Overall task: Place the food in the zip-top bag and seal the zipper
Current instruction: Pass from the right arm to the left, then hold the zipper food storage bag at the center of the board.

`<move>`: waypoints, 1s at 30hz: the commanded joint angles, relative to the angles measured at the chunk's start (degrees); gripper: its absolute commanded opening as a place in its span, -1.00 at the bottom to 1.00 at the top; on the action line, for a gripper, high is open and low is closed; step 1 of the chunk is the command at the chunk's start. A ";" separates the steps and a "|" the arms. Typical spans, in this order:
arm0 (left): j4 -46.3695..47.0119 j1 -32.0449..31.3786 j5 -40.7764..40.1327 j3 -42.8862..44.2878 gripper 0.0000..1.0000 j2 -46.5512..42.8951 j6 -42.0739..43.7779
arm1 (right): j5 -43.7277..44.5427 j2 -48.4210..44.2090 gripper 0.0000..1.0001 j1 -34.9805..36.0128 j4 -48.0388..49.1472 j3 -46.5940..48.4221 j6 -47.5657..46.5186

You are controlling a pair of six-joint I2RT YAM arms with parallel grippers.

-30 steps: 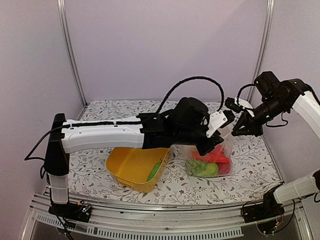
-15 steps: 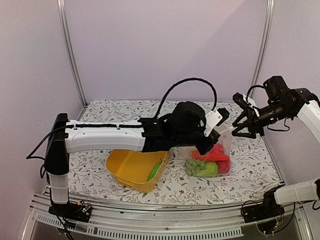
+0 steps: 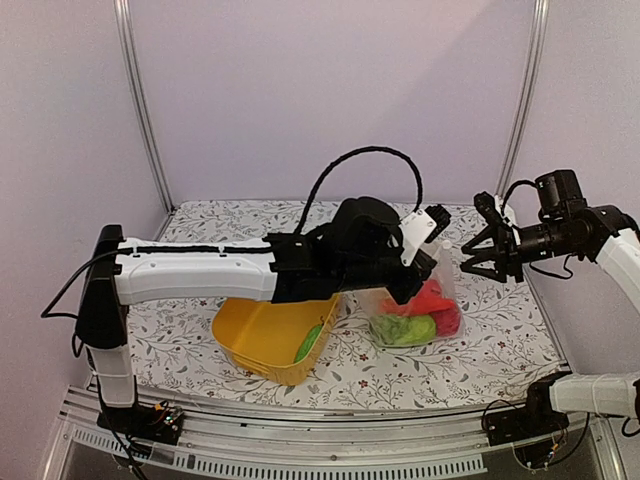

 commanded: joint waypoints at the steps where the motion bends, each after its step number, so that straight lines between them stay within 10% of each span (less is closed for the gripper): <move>1: 2.29 0.90 -0.62 -1.26 -1.00 -3.86 -0.35 | -1.54 -1.07 -0.14 -0.26 8.53 -2.18 2.93; 30: -0.24 2.87 -3.13 -0.29 -1.00 -1.02 -3.52 | -6.26 8.84 -0.09 -0.17 22.07 -4.59 7.70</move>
